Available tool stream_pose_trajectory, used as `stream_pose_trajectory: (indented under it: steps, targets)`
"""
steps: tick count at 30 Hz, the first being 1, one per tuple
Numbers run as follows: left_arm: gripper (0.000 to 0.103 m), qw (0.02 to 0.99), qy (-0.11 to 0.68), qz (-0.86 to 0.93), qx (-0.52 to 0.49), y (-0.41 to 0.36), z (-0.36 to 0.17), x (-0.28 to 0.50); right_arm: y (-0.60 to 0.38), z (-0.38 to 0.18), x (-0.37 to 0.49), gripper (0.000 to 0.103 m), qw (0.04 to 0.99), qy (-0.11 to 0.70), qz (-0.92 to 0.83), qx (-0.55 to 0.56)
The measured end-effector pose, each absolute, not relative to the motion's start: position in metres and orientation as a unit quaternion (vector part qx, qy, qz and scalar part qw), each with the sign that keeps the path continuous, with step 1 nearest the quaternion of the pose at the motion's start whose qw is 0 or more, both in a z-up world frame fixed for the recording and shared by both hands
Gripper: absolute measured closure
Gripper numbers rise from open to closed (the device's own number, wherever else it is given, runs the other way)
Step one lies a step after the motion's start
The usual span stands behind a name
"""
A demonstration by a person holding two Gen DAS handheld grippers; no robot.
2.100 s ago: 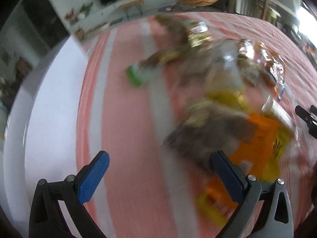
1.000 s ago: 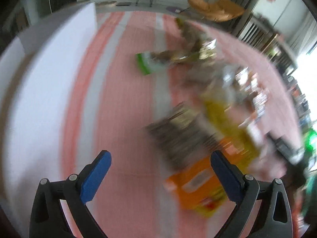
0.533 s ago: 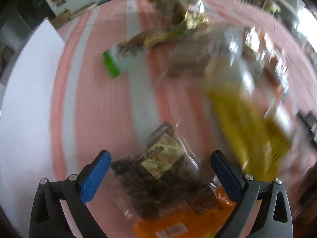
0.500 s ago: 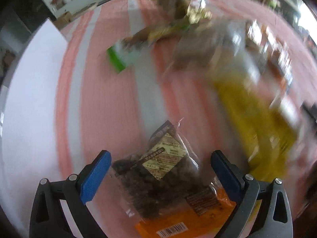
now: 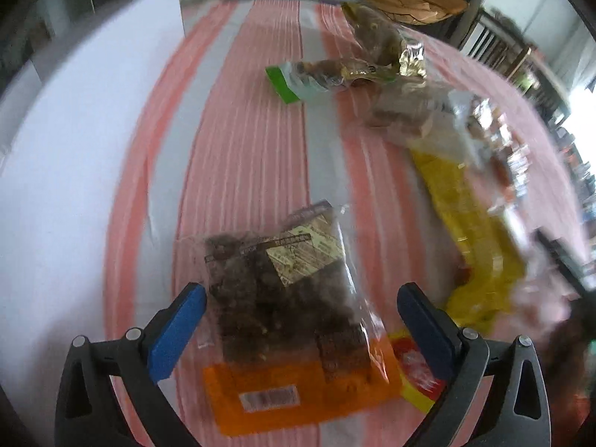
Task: Organize snacks
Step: 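Grasp the clear nut bag with the left tool while the right tool grasps the cream bar, then carry the nut bag and cream bar into the white box and release both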
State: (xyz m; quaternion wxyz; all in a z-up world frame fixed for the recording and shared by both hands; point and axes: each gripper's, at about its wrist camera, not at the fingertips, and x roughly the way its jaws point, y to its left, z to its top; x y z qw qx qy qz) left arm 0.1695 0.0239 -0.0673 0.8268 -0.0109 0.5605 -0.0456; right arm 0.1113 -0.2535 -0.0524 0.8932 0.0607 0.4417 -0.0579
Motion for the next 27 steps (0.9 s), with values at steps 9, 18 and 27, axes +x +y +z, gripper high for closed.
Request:
stream_pose_trajectory:
  steps: [9,18,27]
  targets:
    - [0.000,0.834,0.550,-0.042,0.021,0.032,-0.085,0.173,-0.253,-0.053,0.112,0.005,0.894,0.441,-0.057,0.064]
    - [0.025,0.860,0.504,-0.075,0.028,0.037,-0.079,0.151,-0.243,-0.019,0.117,0.009,0.881,0.464,0.066,0.064]
    - [0.032,0.882,0.457,-0.110,-0.035,0.055,-0.047,0.116,-0.156,-0.038,0.149,0.069,0.813,0.553,0.157,-0.093]
